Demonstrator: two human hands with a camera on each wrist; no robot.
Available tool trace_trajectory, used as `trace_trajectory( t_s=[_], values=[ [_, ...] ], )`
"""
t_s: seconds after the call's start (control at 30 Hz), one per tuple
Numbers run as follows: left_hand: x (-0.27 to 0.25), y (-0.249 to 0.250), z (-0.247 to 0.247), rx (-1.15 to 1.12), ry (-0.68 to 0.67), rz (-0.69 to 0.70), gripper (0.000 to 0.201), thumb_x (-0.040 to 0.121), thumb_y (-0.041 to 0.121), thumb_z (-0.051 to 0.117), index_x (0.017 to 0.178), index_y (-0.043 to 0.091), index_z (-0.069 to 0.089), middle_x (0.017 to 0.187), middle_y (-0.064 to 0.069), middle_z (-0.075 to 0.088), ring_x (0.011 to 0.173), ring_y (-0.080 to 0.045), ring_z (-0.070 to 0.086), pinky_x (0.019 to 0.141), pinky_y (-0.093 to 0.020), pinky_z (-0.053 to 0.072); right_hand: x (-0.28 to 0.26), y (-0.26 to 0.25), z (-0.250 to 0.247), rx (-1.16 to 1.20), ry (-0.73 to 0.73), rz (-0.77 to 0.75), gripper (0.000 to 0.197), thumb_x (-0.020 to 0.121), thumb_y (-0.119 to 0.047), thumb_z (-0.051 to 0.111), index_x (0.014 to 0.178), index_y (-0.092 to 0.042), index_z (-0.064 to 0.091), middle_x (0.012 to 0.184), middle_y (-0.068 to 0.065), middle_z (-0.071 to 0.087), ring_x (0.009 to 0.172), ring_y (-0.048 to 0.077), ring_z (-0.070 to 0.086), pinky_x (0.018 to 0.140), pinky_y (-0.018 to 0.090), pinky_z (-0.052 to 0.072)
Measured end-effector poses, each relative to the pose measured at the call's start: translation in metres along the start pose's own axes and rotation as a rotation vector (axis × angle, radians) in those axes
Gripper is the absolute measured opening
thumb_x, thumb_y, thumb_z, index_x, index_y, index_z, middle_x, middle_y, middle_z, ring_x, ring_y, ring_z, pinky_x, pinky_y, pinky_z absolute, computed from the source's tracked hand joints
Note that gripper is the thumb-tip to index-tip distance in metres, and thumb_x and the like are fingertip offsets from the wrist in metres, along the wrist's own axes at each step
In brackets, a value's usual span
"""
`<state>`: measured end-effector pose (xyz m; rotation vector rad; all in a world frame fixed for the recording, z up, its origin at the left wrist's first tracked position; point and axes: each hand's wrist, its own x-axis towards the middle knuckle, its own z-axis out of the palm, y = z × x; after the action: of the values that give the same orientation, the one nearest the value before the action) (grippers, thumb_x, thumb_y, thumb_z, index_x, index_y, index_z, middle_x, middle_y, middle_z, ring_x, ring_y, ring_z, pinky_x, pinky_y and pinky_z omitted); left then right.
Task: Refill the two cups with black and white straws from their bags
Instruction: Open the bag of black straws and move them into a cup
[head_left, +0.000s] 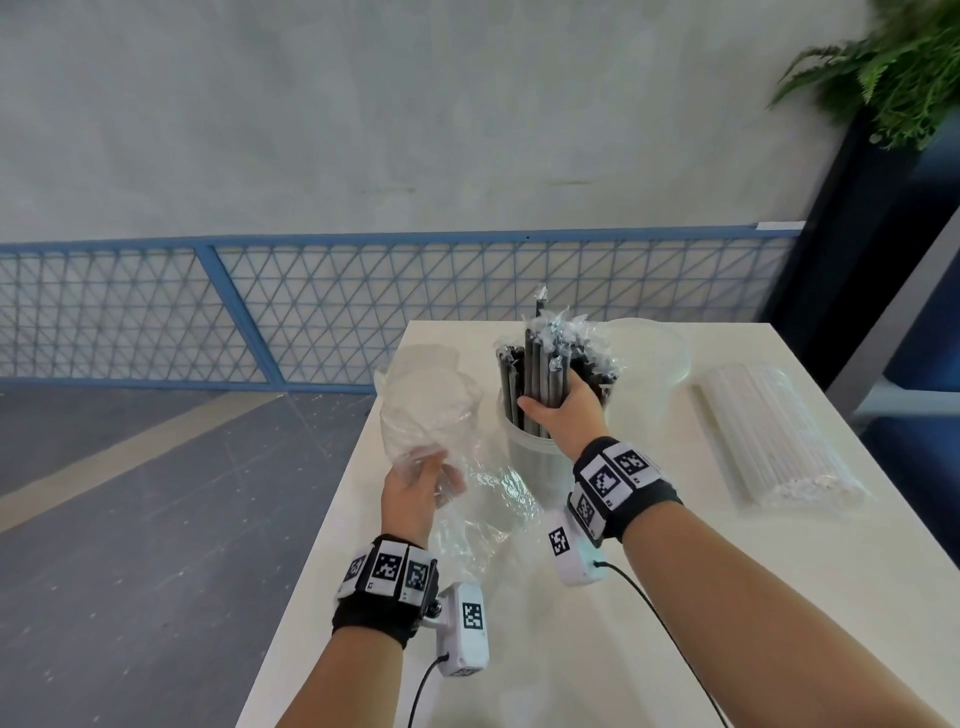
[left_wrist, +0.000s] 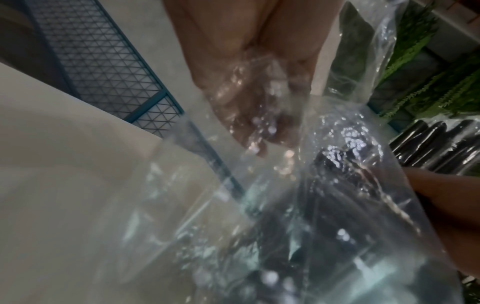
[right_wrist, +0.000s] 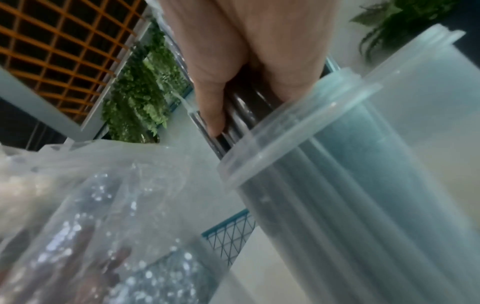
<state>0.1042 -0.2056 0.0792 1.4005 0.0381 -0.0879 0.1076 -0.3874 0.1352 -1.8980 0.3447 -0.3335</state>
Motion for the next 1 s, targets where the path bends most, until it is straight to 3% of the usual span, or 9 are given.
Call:
trace_trajectory(
  t_s=[0.17,0.37,0.43,0.5,0.6,0.77,0.83,0.9,1.0],
  values=[
    [-0.001,-0.002,0.000,-0.058,0.052,-0.012,0.011,0.094,0.013,0.047,0.088,0.009,0.055,0.055,-0.002,0.061,0.055,-0.017,0.058,0.049,-0.018,0.049,0.009,0.000,0.000,-0.125,-0.076,0.036,0.046,0.080,-0.018,0.071,0.119,-0.005,0.052,0.115,0.012,0.064,0.108,0.026,0.059,0.088,0.026,0.044],
    [-0.005,-0.014,-0.012,-0.097,0.076,-0.072,0.031,0.093,0.042,0.042,0.082,0.015,0.054,0.059,0.002,0.064,0.061,-0.018,0.061,0.067,-0.032,0.045,-0.015,0.014,-0.008,-0.075,-0.040,-0.174,0.087,0.073,-0.023,0.077,0.142,-0.012,0.025,0.141,0.005,0.040,0.128,0.016,0.041,0.111,0.032,0.033],
    [-0.005,-0.019,-0.016,-0.124,0.107,-0.115,0.038,0.092,0.046,0.040,0.083,0.013,0.055,0.059,0.001,0.065,0.062,-0.019,0.062,0.068,-0.033,0.048,-0.032,0.024,-0.013,-0.087,0.088,-0.306,0.078,0.079,-0.022,0.070,0.142,-0.012,0.024,0.143,0.003,0.035,0.131,0.012,0.036,0.111,0.028,0.030],
    [-0.008,-0.025,-0.018,-0.123,0.132,-0.153,0.044,0.092,0.050,0.036,0.085,0.012,0.056,0.058,0.000,0.065,0.065,-0.022,0.061,0.068,-0.033,0.050,-0.051,0.038,-0.015,-0.080,0.248,-0.391,0.056,0.083,-0.020,0.066,0.131,-0.009,0.038,0.128,-0.001,0.042,0.120,0.013,0.044,0.106,0.029,0.038],
    [-0.011,-0.033,-0.019,-0.151,0.150,-0.207,0.052,0.092,0.055,0.030,0.086,0.011,0.057,0.062,-0.004,0.065,0.068,-0.025,0.061,0.069,-0.034,0.050,-0.070,0.066,-0.011,-0.051,0.249,-0.173,0.035,0.084,-0.026,0.064,0.111,-0.014,0.046,0.111,-0.003,0.048,0.101,0.019,0.055,0.088,0.034,0.048],
    [-0.012,-0.042,-0.018,-0.238,0.162,-0.283,0.055,0.092,0.055,0.025,0.085,0.011,0.057,0.069,-0.010,0.063,0.061,-0.022,0.065,0.067,-0.035,0.051,-0.082,0.093,-0.002,0.067,-0.331,0.508,0.067,0.087,-0.056,0.046,0.137,-0.015,0.031,0.135,0.007,0.050,0.108,0.023,0.056,0.094,0.036,0.041],
    [-0.012,-0.048,-0.019,-0.239,0.148,-0.348,0.050,0.092,0.053,0.029,0.090,0.010,0.054,0.075,-0.011,0.064,0.062,-0.021,0.067,0.067,-0.036,0.052,-0.084,0.098,0.003,0.205,-0.414,0.569,0.066,0.088,-0.052,0.049,0.140,-0.017,0.027,0.130,0.005,0.054,0.108,0.023,0.058,0.090,0.037,0.040],
    [-0.011,-0.056,-0.021,-0.162,0.179,-0.412,0.042,0.091,0.047,0.045,0.111,0.009,0.048,0.099,-0.016,0.062,0.081,-0.026,0.065,0.073,-0.039,0.052,-0.083,0.100,0.006,0.238,-0.403,0.538,0.057,0.089,-0.032,0.058,0.136,-0.015,0.032,0.107,0.002,0.065,0.094,0.018,0.062,0.082,0.035,0.040],
    [-0.013,-0.058,-0.033,0.241,0.484,-0.285,0.091,0.074,0.027,0.075,0.140,0.007,0.015,0.140,-0.021,0.034,0.121,-0.036,0.045,0.098,-0.046,0.042,-0.077,0.102,0.007,0.071,-0.391,0.445,0.048,0.087,-0.010,0.058,0.131,-0.009,0.036,0.092,0.001,0.062,0.082,0.015,0.060,0.073,0.029,0.043]
  ],
)
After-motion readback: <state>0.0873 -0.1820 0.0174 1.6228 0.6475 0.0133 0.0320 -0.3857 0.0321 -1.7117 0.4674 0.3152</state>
